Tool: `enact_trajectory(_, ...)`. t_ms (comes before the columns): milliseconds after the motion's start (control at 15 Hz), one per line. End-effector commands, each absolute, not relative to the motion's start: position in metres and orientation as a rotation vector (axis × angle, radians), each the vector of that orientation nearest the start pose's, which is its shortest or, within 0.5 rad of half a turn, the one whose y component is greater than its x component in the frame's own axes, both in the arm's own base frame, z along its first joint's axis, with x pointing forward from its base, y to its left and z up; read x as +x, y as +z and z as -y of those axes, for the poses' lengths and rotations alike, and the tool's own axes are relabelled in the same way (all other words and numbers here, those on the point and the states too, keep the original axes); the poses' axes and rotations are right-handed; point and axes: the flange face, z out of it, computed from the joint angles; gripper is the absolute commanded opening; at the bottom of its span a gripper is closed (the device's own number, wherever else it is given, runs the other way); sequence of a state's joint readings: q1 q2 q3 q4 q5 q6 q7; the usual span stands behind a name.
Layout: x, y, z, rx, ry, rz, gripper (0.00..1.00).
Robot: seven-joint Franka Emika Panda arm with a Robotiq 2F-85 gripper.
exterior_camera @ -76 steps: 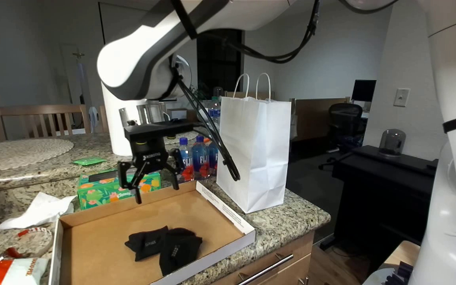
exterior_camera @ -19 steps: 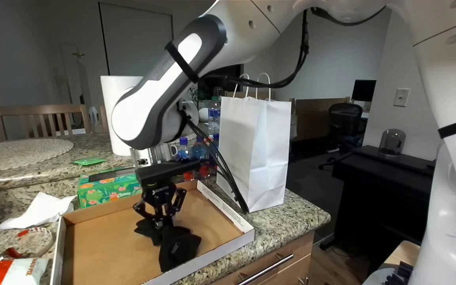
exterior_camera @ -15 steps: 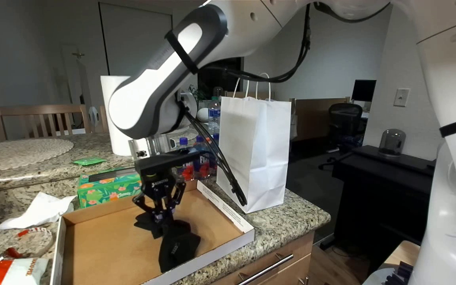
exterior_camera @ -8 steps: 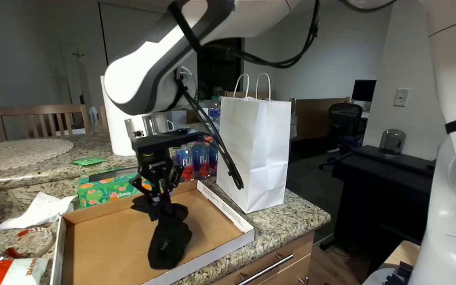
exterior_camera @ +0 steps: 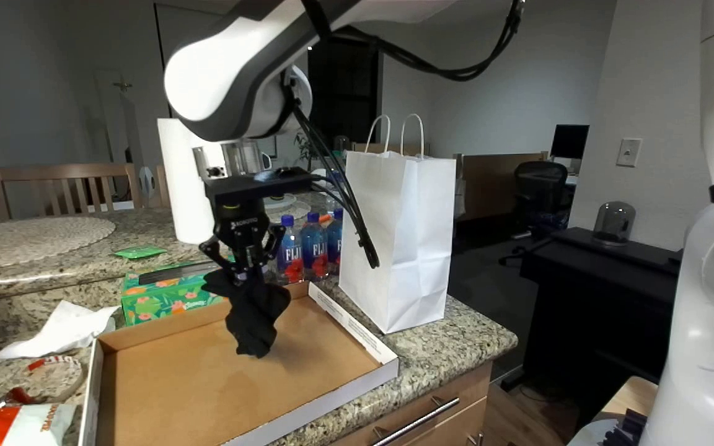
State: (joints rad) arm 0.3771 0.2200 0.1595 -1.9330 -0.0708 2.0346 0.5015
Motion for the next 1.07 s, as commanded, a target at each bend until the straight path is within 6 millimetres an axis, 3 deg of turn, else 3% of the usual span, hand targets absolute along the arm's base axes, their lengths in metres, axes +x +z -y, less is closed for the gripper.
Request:
enact_trajectory(0, 0.506, 0.392, -0.284, -3.227, 0.081, 0.069, 0.1)
enact_trajectory(467, 0.505, 0.432, -0.272, -3.24, -0.163, -0.113, 0.1)
enact_trajectory(1000, 0.499, 0.502, -0.239, -3.202, -0.295, -0.242, 0.1)
